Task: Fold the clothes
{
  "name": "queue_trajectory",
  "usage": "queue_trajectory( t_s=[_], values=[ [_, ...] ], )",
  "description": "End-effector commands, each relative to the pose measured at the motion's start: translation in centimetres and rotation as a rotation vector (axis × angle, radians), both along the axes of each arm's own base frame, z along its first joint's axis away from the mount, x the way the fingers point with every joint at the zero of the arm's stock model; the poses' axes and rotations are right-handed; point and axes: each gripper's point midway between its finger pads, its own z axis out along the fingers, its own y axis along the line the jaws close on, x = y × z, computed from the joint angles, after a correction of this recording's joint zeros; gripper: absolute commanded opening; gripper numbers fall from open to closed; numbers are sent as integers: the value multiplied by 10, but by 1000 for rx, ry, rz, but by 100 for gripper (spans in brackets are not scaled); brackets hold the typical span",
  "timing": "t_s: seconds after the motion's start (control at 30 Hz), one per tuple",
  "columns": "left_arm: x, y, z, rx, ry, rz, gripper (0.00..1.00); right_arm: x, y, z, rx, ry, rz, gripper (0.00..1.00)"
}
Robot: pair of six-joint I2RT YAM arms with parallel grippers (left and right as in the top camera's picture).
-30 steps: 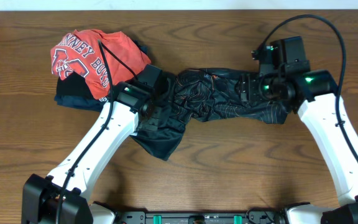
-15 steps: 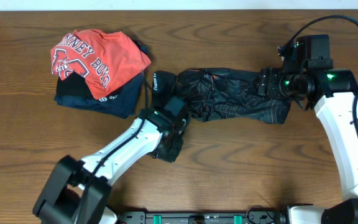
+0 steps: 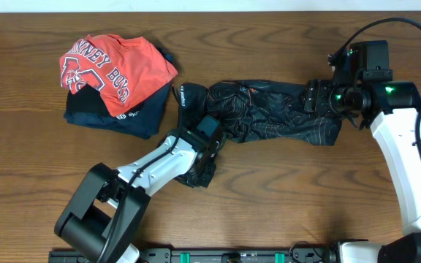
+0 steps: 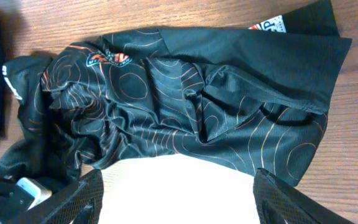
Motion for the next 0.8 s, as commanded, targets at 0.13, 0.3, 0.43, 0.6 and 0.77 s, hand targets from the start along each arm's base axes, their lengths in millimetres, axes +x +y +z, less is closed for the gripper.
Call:
queue_trajectory(
  t_s=[0.13,0.3,0.43,0.6,0.77],
  values=[
    [12,8,20,74,-31,51,6,7,-30,2,-22,-13,-96,68],
    [48,22,98,148,-251,62,6,2,-48,-8,-55,28,-145,66],
    [70,45,170,213,-455,103,6,-2,-49,-31,-61,89,-148,86],
    [75,71,230,221,-610,177,6,-9,-53,-71,-60,191,-179,85],
    [69,86,254,183,-676,228,6,-9,-56,-107,-50,239,-217,75]
  ],
)
